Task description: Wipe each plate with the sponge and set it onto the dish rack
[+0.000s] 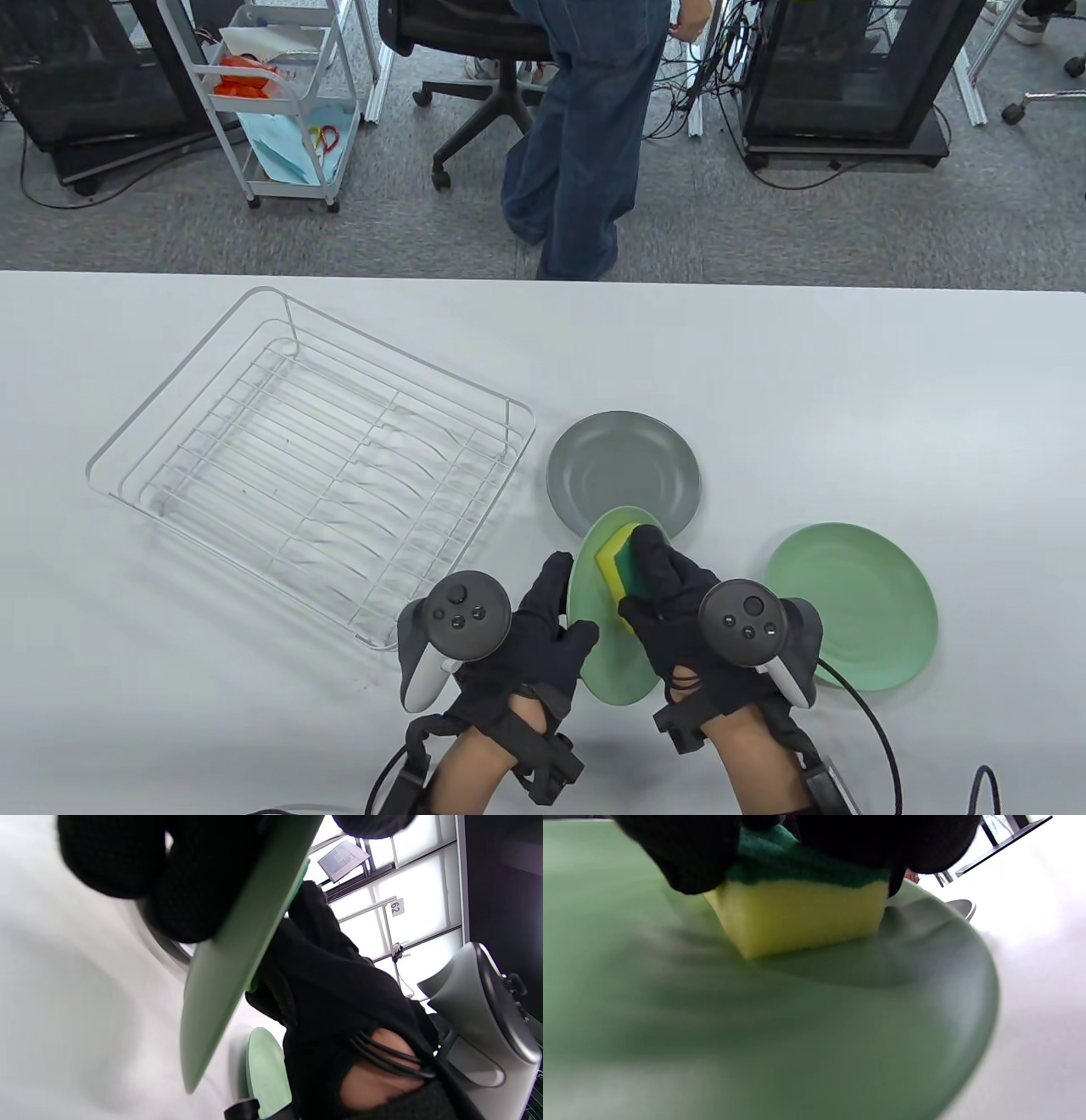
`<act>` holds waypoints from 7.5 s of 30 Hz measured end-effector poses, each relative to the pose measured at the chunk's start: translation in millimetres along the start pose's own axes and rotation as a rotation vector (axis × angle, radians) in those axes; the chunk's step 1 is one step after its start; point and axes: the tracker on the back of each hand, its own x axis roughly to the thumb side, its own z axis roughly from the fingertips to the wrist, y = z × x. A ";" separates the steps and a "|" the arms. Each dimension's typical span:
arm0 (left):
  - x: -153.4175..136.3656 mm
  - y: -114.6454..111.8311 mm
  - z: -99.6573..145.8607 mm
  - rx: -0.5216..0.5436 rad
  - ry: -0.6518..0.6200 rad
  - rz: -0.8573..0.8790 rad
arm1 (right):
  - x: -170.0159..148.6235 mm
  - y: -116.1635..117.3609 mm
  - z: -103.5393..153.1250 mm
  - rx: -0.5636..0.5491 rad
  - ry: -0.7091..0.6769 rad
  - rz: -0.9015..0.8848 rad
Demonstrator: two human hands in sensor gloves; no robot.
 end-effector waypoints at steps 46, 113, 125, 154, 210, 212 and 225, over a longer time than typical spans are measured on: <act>-12.6 48.7 20.7 0.297 -0.057 0.242 | -21.0 -21.9 19.0 -0.010 0.220 -0.799; -24.4 4.7 -6.7 -0.135 0.062 0.223 | -9.4 4.4 11.1 0.193 -0.012 -1.038; -27.5 39.8 3.5 0.052 0.040 0.249 | 16.5 26.8 15.9 0.445 -0.044 -1.009; -36.4 61.9 17.7 0.222 0.149 0.191 | 0.1 -19.9 18.5 0.287 -0.069 -1.368; -41.4 18.6 0.3 0.049 0.168 0.342 | 13.3 -6.3 21.3 0.426 -0.072 -1.325; -41.6 18.4 0.3 0.047 0.169 0.345 | 13.6 -12.2 21.8 0.409 -0.097 -1.328; -39.7 17.9 0.8 0.053 0.136 0.387 | -7.2 -47.4 22.2 0.167 -0.136 -1.442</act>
